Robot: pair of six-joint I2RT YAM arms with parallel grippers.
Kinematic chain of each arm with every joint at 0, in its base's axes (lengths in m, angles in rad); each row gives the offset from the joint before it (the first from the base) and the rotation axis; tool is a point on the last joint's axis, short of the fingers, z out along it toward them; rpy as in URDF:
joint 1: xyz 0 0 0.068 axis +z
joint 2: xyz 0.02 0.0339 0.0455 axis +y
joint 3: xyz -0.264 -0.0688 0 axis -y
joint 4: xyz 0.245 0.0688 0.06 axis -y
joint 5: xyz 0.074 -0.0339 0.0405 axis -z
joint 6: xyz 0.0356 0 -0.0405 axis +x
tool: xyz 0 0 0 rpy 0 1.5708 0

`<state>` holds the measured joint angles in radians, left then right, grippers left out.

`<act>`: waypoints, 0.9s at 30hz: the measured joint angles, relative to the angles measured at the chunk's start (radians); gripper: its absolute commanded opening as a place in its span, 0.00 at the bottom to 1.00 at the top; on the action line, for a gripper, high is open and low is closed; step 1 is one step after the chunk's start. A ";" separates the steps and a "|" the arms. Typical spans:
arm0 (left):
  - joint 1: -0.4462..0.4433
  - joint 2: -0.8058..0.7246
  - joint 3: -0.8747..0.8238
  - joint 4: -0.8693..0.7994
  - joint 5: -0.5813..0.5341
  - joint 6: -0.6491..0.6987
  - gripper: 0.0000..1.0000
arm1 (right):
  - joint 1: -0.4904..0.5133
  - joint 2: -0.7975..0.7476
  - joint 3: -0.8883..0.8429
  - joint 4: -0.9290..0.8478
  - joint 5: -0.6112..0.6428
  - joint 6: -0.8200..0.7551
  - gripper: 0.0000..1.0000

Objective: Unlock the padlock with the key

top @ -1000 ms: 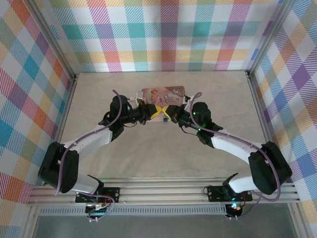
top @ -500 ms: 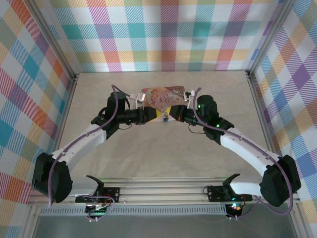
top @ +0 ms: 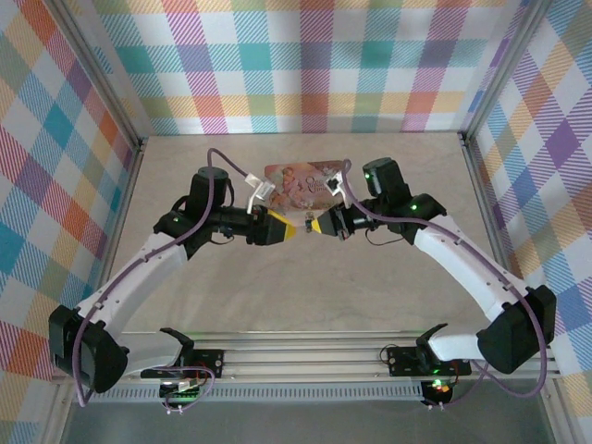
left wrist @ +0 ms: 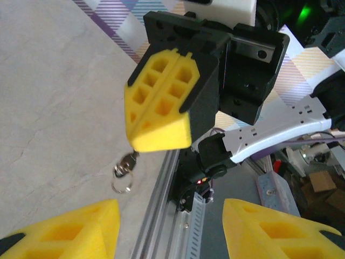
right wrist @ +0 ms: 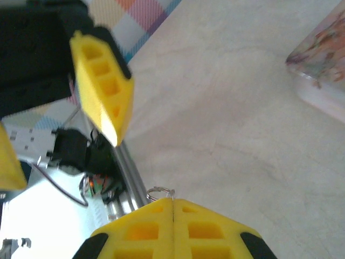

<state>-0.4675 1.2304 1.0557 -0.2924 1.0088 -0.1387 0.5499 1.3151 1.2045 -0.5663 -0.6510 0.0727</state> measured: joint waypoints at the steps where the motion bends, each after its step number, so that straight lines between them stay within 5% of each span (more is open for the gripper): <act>1: -0.005 0.008 0.000 0.005 0.006 0.010 0.52 | 0.000 0.000 0.000 -0.014 -0.019 -0.020 0.00; 10: -0.080 0.121 0.010 0.014 0.011 0.064 0.43 | 0.000 0.000 0.000 -0.041 -0.103 -0.089 0.00; 12: -0.088 0.143 0.011 0.014 0.010 0.069 0.33 | 0.000 0.000 0.000 -0.041 -0.108 -0.089 0.00; 15: -0.089 0.156 0.012 0.015 0.021 0.074 0.04 | 0.000 0.000 0.000 -0.040 -0.103 -0.089 0.00; 18: -0.089 0.156 0.019 0.014 0.023 0.076 0.00 | -0.006 0.000 0.000 -0.038 -0.090 -0.085 0.01; 23: -0.089 0.156 0.019 0.021 -0.019 0.065 0.00 | -0.005 -0.003 -0.003 0.000 0.006 -0.011 0.42; 27: -0.087 0.156 0.004 0.071 -0.066 0.018 0.00 | -0.018 -0.047 -0.058 0.084 0.124 0.136 0.51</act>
<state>-0.5541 1.3869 1.0595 -0.2211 0.9428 -0.1207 0.5320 1.2686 1.1465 -0.4828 -0.5274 0.2089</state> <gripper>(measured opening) 0.042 0.499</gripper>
